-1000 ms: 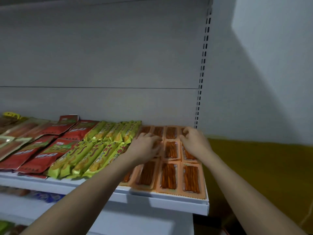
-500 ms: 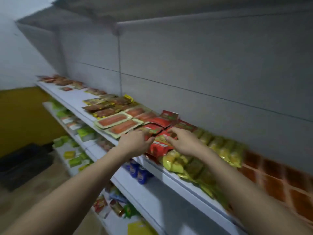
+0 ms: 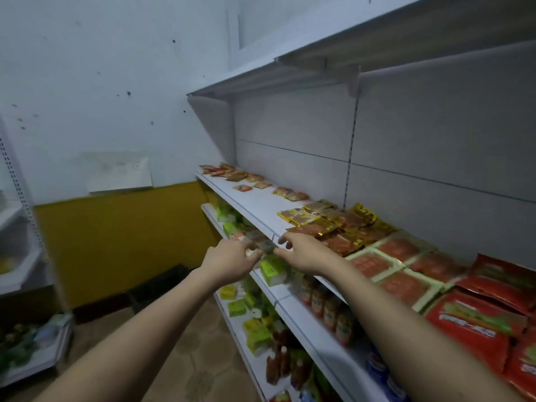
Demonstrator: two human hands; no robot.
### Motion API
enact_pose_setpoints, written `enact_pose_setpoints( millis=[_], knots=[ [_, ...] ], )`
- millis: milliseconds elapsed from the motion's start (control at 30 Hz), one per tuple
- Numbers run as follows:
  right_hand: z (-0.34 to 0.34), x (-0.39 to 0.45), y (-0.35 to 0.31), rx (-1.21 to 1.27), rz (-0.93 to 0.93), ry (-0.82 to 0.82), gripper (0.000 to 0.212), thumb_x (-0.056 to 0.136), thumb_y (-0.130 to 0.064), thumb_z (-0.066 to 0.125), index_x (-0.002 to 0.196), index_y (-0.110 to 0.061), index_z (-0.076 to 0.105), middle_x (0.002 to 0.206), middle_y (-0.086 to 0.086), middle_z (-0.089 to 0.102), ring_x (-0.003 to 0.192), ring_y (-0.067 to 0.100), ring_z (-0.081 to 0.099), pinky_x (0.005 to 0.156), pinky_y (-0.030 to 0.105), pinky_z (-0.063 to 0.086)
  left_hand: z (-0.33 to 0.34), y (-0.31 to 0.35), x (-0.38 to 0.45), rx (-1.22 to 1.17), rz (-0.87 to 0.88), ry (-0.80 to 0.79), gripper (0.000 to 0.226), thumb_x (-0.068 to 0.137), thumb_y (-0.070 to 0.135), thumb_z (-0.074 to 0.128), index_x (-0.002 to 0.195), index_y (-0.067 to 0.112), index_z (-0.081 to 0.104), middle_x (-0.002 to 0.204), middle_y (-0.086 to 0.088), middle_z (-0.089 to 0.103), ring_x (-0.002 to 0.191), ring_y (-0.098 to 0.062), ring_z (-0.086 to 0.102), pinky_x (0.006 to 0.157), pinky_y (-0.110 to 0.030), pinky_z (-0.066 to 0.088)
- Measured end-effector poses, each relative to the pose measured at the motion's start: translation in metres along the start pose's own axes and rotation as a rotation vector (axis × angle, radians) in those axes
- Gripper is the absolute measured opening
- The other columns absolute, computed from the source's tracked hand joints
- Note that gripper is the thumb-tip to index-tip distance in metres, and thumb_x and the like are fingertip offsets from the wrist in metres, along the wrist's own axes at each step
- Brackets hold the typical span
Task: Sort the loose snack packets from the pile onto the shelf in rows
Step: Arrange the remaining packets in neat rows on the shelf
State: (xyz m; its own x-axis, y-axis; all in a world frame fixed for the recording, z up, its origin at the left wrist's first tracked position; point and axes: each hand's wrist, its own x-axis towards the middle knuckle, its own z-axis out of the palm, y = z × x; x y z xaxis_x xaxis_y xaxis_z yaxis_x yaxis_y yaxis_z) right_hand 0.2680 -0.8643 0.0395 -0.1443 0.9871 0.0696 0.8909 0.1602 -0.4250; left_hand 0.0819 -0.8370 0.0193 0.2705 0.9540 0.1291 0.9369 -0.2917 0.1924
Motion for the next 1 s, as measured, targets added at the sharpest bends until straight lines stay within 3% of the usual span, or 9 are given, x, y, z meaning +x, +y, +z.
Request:
enact_pose_setpoints(
  millis=[100,633,1000],
  knots=[
    [0.015,0.064,-0.019,-0.050,-0.040,0.002,0.045,0.097,-0.050,0.050,0.128,-0.017,0.056,0.129,0.006,0.060,0.114,0.025,0.057,0.094,0.041,0.049,-0.007,-0.037,0.040,-0.039,-0.030,0.052,0.044,0.100,0.061,0.036,0.123,0.035,0.062,0.123,0.001,0.066,0.114,-0.024,0.058,0.077,-0.038,0.042],
    [0.069,0.417,-0.003,0.105,-0.080,-0.067,0.039,0.098,-0.046,0.050,0.125,-0.020,0.060,0.119,0.003,0.064,0.099,0.020,0.062,0.089,0.042,0.053,0.026,-0.190,0.318,-0.028,-0.199,0.005,0.043,0.100,0.058,0.039,0.124,0.032,0.063,0.127,0.000,0.064,0.115,-0.024,0.059,0.095,-0.046,0.051],
    [0.113,0.567,-0.009,0.059,-0.086,-0.176,0.033,0.096,-0.042,0.054,0.120,-0.020,0.061,0.122,0.004,0.064,0.105,0.022,0.061,0.092,0.042,0.053,0.041,-0.275,0.444,-0.076,-0.245,0.017,0.039,0.100,0.056,0.043,0.124,0.032,0.062,0.129,0.000,0.061,0.118,-0.022,0.056,0.095,-0.045,0.050]
  ],
)
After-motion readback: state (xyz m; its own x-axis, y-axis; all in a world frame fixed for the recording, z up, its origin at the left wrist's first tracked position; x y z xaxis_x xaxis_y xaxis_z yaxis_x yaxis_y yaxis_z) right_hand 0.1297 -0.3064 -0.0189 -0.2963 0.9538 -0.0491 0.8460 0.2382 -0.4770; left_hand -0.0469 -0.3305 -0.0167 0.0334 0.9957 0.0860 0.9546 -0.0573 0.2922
